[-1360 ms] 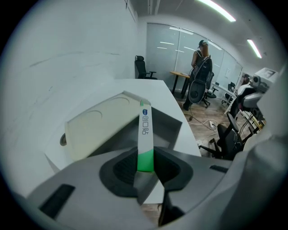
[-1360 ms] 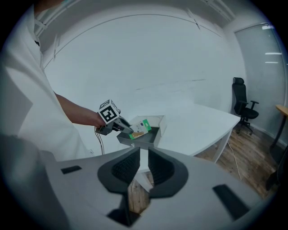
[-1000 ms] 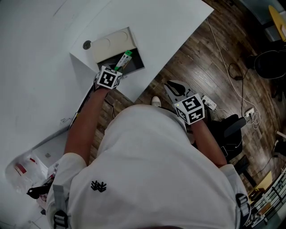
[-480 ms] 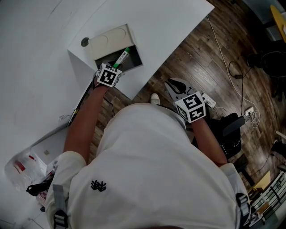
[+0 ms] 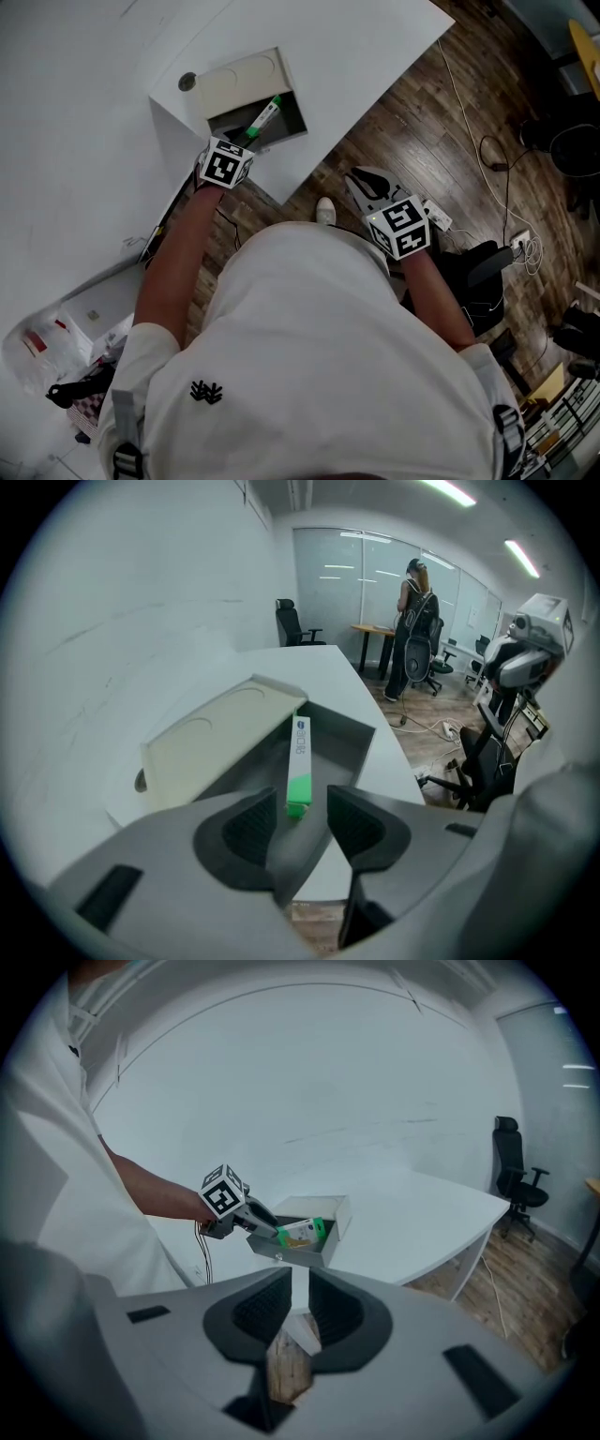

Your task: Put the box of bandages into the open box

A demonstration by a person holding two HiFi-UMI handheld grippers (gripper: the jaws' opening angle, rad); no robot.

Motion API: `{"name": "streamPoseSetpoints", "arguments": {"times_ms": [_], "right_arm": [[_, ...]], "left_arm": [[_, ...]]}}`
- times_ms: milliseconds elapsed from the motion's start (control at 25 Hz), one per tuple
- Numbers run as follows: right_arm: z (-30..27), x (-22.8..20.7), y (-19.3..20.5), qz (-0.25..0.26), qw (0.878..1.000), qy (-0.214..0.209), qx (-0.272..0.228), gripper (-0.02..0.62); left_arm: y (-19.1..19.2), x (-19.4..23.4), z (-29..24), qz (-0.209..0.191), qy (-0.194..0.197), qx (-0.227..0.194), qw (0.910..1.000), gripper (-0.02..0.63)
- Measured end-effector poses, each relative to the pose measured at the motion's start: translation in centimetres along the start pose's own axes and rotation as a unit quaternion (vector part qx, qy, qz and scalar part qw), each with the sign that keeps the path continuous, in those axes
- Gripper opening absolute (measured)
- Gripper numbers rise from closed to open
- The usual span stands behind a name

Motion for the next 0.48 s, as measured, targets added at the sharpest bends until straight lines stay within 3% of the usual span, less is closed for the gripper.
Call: {"name": "streamPoseSetpoints", "arguments": {"times_ms": [480], "right_arm": [[-1.4, 5.3, -1.0, 0.024, 1.000, 0.008, -0.001, 0.057]], "left_arm": [[4.3, -0.1, 6.9, 0.057, 0.048, -0.094, 0.9928, 0.167]]}}
Point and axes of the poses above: the fingertips, and each gripper's own axes: z backward along the fingers, x to its left, y out of its underside, the point moved 2 cm from there along z, backward along the fingers, and after that the axes turned 10 degrees about x, right-handed, at the moved point
